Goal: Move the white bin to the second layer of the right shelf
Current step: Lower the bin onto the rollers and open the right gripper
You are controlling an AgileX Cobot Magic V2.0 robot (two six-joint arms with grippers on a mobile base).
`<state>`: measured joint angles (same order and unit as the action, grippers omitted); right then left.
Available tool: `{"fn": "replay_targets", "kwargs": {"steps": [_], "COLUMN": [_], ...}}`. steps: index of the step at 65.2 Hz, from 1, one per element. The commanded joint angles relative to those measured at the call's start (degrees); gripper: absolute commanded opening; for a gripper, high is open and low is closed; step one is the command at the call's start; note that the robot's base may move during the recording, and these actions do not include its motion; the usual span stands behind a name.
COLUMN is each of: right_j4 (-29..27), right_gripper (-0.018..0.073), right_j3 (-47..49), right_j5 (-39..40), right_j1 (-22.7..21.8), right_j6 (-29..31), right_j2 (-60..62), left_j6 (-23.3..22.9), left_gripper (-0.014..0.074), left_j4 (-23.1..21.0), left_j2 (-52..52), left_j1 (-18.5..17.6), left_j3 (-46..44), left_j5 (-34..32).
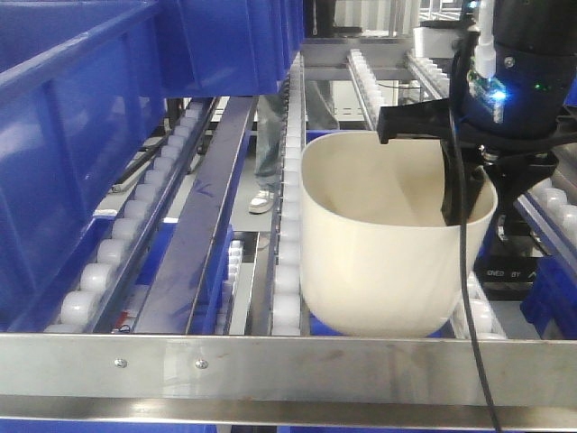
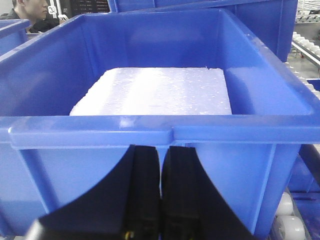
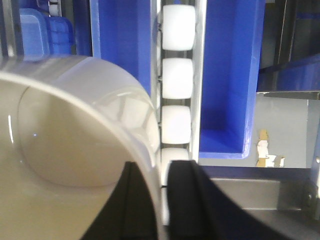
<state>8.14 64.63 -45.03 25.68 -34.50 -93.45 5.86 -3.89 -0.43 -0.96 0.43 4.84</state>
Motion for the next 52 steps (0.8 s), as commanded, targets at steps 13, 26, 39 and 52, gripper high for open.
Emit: {"fn": "replay_targets", "kwargs": {"steps": [13,26,39,52], "right_j4": [1.4,0.6,-3.3,-11.3], "right_gripper": [0.0382,0.0382,0.0356,0.0132], "right_j3": [2.1,2.0,-2.6,-13.3], "right_j5": [0.1,-5.0,-4.0,3.0], "right_j1": [-0.1,-0.1,-0.5,-7.3], "right_j6": [0.2,5.1,14.6,25.8], "right_j2": [7.0,11.8,19.5,27.1], "left_j6": [-0.1,-0.1,-0.1,-0.1], "left_gripper": [0.0085,0.0085,0.0085,0.0085], "left_j4": [-0.3,-0.3,-0.3,-0.3], "left_j2": [-0.8,-0.8,-0.8,-0.8], "left_j1": [-0.2,-0.2,-0.2,-0.2], "left_j3": [2.1,2.1,2.1,2.1], "left_j5": [-4.8,-4.8,-4.8,-4.8]}}
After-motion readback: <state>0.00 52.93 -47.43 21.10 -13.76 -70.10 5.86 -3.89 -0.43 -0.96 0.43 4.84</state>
